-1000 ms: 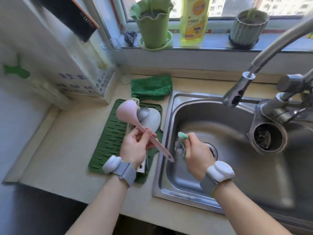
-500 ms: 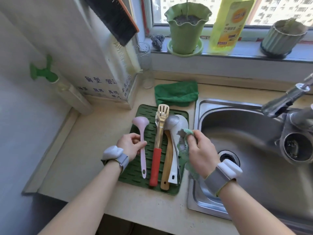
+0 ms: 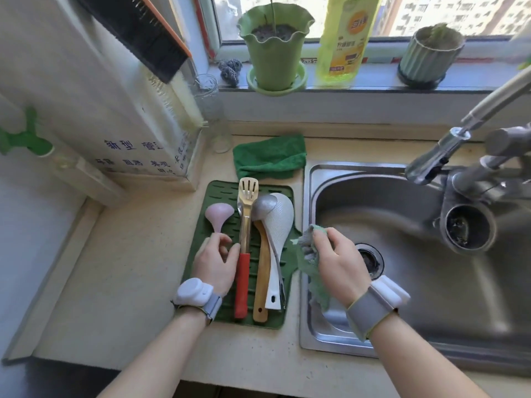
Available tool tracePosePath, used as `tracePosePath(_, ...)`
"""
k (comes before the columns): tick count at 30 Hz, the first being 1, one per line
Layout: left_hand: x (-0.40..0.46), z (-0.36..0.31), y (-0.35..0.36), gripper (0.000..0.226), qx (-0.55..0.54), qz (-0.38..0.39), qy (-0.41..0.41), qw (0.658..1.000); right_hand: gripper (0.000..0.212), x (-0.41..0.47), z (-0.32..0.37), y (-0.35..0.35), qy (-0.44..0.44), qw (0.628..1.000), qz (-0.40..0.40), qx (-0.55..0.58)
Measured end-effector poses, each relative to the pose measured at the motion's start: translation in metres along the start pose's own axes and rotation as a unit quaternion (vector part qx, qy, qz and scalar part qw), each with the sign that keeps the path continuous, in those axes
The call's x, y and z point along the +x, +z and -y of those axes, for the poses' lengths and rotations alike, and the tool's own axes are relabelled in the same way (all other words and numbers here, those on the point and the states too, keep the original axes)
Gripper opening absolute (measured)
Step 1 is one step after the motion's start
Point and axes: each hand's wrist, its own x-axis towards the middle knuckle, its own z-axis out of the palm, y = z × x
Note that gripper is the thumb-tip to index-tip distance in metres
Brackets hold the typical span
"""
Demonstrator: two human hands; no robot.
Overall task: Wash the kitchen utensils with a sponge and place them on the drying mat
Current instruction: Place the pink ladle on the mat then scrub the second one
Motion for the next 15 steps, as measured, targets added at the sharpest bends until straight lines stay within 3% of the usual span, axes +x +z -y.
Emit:
tracePosePath(3,-0.026,-0.049,0.027,0.011,0.005,0.041,0.093,0.995,0.045,-0.006,-0.014,-0.030,0.018,0.999,-0.028,0.022)
tracePosePath(6,-0.044,-0.107,0.061,0.021,0.058,0.013,0.176,0.983,0.048,-0.009,-0.037,-0.069,0.042,0.996,-0.067,0.035)
tracePosePath(11,-0.067,-0.195,0.120,0.024,-0.009,0.105,0.194,0.975,0.039,-0.017,-0.086,-0.146,0.088,0.988,-0.116,0.050)
tracePosePath(15,-0.091,-0.234,0.167,0.010,-0.043,0.175,0.197,0.964,0.038,-0.020,-0.114,-0.195,0.111,0.983,-0.127,0.070)
